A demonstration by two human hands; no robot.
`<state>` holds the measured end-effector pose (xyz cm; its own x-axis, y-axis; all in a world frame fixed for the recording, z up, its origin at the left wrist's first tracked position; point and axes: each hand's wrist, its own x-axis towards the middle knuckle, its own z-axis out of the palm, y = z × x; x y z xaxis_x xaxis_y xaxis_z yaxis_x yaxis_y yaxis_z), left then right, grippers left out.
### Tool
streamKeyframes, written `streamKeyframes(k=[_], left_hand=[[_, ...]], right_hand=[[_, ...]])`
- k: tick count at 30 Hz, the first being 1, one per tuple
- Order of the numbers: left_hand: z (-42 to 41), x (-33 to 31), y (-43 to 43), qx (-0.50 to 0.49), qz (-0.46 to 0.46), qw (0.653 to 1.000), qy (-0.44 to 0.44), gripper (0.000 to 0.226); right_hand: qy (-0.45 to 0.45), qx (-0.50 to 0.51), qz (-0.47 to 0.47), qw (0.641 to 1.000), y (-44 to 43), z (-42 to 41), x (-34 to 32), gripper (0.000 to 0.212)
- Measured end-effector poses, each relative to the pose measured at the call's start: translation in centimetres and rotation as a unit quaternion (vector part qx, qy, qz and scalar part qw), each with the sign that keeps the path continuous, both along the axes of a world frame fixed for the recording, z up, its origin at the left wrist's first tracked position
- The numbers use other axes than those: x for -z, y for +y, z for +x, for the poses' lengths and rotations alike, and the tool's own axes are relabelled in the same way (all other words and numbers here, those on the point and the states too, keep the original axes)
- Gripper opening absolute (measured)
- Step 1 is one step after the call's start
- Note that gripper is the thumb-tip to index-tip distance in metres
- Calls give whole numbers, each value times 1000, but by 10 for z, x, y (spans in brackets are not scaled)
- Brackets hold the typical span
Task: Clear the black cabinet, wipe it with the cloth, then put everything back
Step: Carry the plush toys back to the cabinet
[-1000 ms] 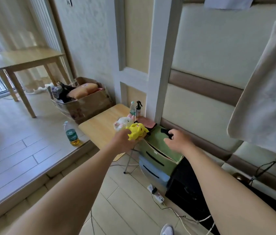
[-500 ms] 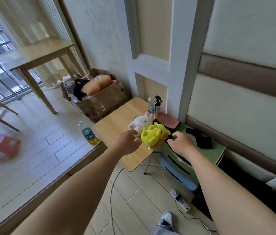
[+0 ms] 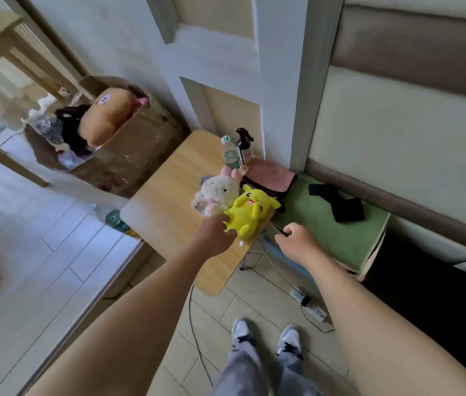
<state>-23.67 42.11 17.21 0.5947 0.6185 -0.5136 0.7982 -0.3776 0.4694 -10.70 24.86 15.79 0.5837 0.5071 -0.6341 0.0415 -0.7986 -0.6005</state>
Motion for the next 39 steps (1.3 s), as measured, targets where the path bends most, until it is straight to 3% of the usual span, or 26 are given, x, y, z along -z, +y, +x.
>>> streamKeyframes(k=[3,18,25,30,39], left_hand=[[23,31,28,6,-6,1000,2,45],[102,186,119,38,-35,997,57,50],[112,217,132,53,-78,991,98,41],[116,237,133,57,-87,991,88,50],[119,218,127,64,-70,992,78,38]], right_hand=[[13,36,-13,999,22,4,27,30],[102,178,-29,978,127,28,159,34],[125,170,-55,976,157,34,197,39],[121,174,-72,975,169,32,214,45],[77,183,-55,978,158,29,197,30]])
